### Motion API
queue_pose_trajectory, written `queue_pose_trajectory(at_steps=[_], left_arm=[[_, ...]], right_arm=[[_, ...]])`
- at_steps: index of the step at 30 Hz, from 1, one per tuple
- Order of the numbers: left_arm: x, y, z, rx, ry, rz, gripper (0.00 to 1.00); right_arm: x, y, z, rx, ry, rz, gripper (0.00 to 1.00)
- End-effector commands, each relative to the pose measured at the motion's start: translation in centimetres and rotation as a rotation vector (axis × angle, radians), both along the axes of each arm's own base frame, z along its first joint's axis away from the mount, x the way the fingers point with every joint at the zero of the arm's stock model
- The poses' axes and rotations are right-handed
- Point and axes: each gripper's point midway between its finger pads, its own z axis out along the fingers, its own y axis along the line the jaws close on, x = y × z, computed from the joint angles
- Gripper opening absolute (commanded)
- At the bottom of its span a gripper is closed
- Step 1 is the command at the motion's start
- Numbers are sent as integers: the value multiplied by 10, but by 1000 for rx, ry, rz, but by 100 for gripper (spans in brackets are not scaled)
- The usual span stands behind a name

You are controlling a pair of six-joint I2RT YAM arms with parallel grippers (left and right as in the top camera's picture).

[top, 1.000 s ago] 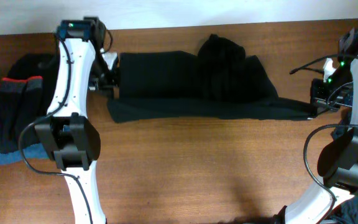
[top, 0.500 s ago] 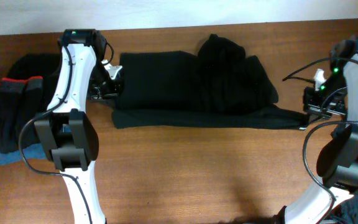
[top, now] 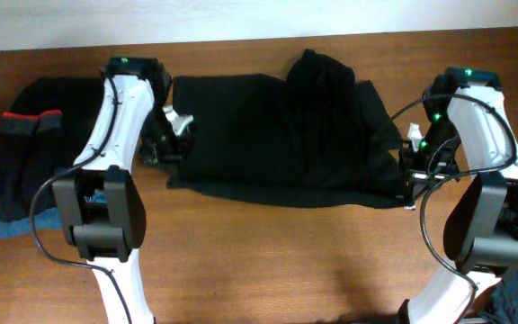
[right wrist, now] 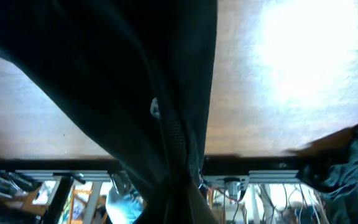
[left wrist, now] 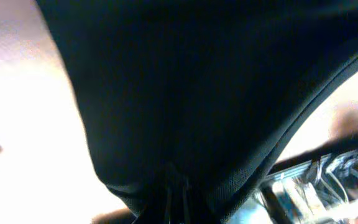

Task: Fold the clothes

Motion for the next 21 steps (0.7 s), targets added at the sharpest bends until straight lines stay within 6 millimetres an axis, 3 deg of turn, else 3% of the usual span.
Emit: queue_pose_trajectory(at_steps=[1,5,11,21], left_arm=[[-26,3,-9,-2,90,3,0],[-41,18,-20,104,152,23,0],[-42,34,-19,190,151,63,0],[-52,38,-15,193,159,72,1]], right_arm=[[-12,4,1,3,6,-14,4],[-29,-4,-14,-76,79,-48,4],[-46,-17,-27,-170,142,-92,4],[-49,-19,-27,-169,151,-108,4]])
